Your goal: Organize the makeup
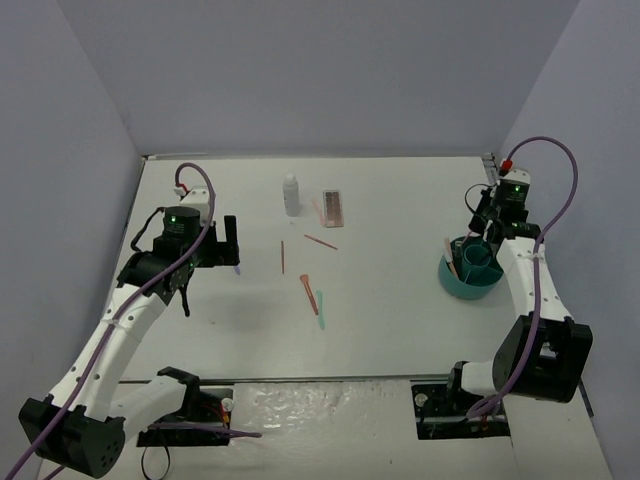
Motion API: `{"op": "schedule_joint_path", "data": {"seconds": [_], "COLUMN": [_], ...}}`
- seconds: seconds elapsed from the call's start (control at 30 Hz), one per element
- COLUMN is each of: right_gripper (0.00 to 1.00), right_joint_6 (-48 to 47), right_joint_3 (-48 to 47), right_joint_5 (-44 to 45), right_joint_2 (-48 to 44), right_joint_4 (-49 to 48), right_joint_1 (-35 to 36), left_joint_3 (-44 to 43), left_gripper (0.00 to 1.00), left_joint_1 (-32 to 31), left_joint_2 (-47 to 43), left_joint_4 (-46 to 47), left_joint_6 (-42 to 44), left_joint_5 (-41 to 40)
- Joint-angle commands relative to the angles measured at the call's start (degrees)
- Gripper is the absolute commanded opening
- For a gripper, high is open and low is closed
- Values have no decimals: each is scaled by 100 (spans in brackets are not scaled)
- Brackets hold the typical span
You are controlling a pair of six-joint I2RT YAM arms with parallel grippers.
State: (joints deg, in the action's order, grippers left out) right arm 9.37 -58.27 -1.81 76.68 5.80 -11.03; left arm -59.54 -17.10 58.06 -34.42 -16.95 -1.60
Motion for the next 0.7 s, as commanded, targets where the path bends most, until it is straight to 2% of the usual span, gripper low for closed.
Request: {"op": "schedule_joint_path", "data": {"seconds": [0.0, 0.2, 0.3, 0.37, 0.43, 0.67], "right_gripper": [0, 3, 14, 27, 35, 47], "right_joint_6": [87, 160, 205, 206, 218, 270], "right_joint_3": [34, 214, 264, 282, 299, 272], "right_joint_5": [-312, -437, -432, -388, -362, -198], "right_joint_2": [56, 127, 81, 24, -54, -343], "right_joint_4": [-379, -409, -421, -413, -413, -348], "right_joint_1": [-65, -129, -136, -136, -136, -136], "left_joint_3": [-88, -84, -84, -83, -74, -59], "left_gripper": [97, 97, 97, 97, 97, 97], "left_joint_1": [67, 104, 121, 155, 164, 207], "left_joint_2": [-32, 20, 48, 57, 66, 157], "left_joint_4": [230, 240, 242, 242, 243, 270], "left_joint_6": [-1, -13, -29, -46, -56, -105], "left_joint_5": [95, 130, 160, 160, 160, 160]}}
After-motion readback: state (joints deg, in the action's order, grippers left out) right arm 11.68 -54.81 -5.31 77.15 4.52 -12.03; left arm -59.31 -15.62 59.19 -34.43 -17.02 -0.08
